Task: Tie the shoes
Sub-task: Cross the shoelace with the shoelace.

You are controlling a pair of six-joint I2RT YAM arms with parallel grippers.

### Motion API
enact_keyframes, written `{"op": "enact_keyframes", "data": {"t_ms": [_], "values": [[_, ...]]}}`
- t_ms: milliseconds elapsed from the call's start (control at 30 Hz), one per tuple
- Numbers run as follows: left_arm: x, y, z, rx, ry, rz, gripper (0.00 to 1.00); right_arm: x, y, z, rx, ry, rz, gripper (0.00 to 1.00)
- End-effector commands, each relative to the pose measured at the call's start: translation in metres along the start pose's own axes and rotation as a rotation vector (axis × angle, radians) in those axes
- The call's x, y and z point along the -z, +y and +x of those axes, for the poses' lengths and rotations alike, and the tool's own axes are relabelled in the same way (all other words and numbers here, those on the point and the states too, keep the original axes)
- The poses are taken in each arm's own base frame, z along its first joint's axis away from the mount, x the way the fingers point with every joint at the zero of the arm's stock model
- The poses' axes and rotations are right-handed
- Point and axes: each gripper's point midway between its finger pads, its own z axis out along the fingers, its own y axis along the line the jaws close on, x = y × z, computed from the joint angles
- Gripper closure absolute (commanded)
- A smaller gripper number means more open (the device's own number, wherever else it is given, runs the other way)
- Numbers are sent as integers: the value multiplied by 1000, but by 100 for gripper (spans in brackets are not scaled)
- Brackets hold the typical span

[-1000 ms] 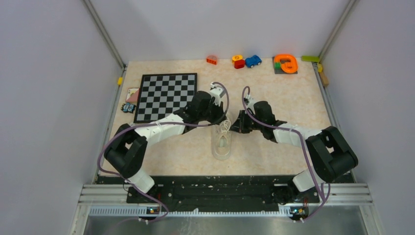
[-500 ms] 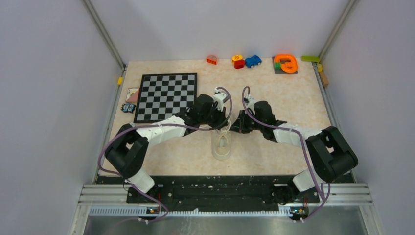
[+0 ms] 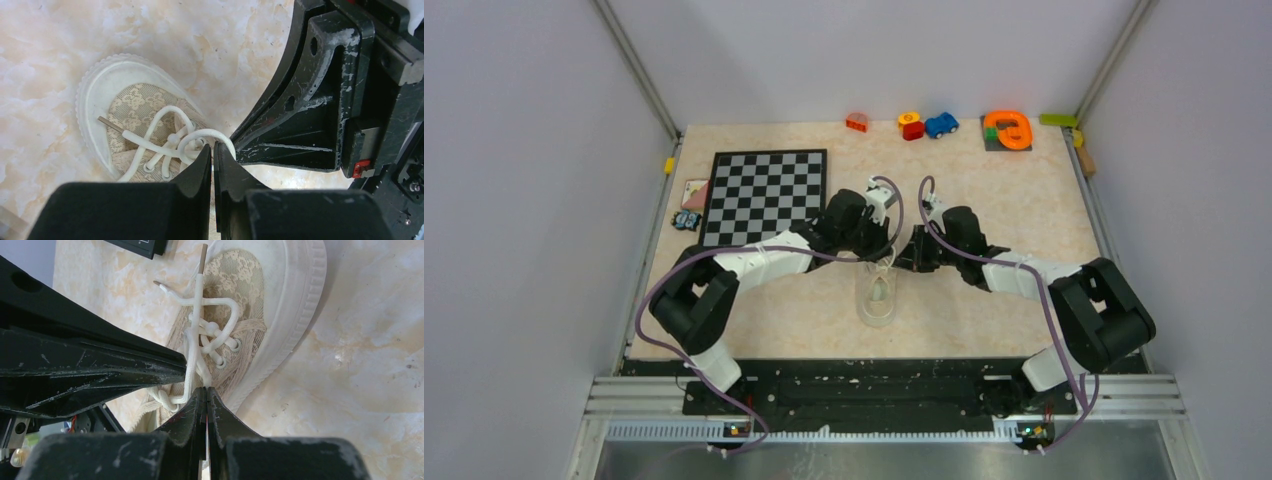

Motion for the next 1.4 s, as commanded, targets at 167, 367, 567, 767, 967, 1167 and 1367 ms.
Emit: {"op": "enact_keyframes", "data": {"t_ms": [167, 367, 567, 767, 967, 1167, 1367], "values": [[-3, -2, -20, -43, -42, -1, 89, 0, 8, -12, 24, -23, -28, 100], [-5, 0, -19, -45, -35, -8, 90, 0, 8, -12, 23, -22, -26, 100], [-9, 2, -20, -51, -30, -15, 87, -1, 8, -12, 25, -21, -27, 100], [-11, 6, -16, -60, -2, -39, 86, -1, 8, -11, 22, -18, -29, 100], [-13, 6, -15, -67, 13, -40, 86, -1, 8, -12, 23, -18, -32, 100], [-16, 8, -11, -72, 25, -49, 86, -1, 8, -11, 21, -17, -32, 100], [-17, 9, -13, -86, 24, -68, 85, -2, 8, -11, 21, -13, -36, 100]]}}
